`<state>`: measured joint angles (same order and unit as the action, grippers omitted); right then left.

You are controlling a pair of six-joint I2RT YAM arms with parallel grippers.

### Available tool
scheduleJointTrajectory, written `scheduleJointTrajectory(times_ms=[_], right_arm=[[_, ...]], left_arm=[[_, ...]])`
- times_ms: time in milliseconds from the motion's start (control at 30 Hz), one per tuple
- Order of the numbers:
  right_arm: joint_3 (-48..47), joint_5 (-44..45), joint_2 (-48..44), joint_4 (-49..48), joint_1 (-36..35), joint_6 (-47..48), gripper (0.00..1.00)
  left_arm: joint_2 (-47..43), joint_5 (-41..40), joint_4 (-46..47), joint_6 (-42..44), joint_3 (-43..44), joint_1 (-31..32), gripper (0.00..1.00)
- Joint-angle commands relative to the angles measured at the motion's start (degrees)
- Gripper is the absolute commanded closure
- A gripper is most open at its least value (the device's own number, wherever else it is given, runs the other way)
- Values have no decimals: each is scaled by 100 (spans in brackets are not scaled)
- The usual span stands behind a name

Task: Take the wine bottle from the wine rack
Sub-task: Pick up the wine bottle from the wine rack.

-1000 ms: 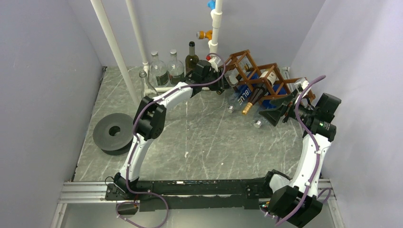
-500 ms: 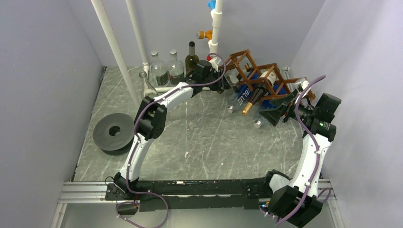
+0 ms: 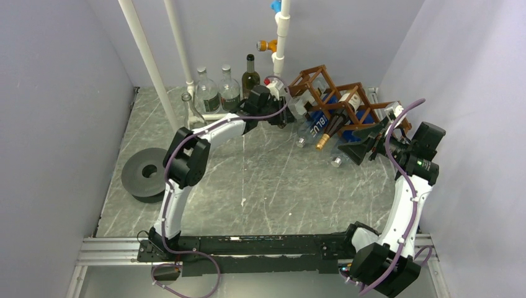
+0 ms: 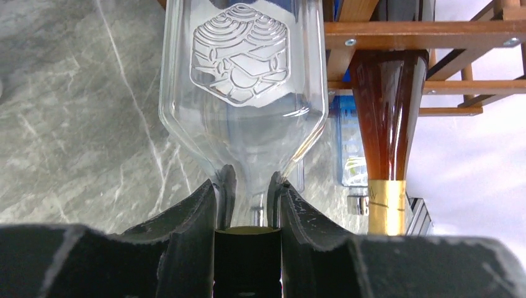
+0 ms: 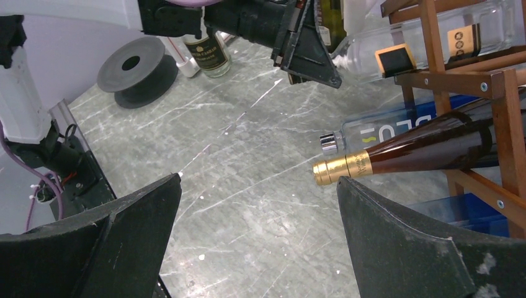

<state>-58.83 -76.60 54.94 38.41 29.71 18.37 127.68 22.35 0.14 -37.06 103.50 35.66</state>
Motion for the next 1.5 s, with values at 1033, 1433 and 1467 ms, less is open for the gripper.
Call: scheduleJointTrajectory(times_ms=[1033, 1433, 1467], right_arm=[[12, -136, -153, 43, 39, 358, 1], [-763, 1264, 519, 853, -1532, 1206, 0], [-936, 1406, 683, 1015, -1747, 1518, 0]], left_arm=[[-2332, -20, 2596, 953, -2944, 11, 100], [-2397, 99, 2880, 886, -3204, 29, 100], [-2397, 129, 2885, 880, -3214, 24, 100]])
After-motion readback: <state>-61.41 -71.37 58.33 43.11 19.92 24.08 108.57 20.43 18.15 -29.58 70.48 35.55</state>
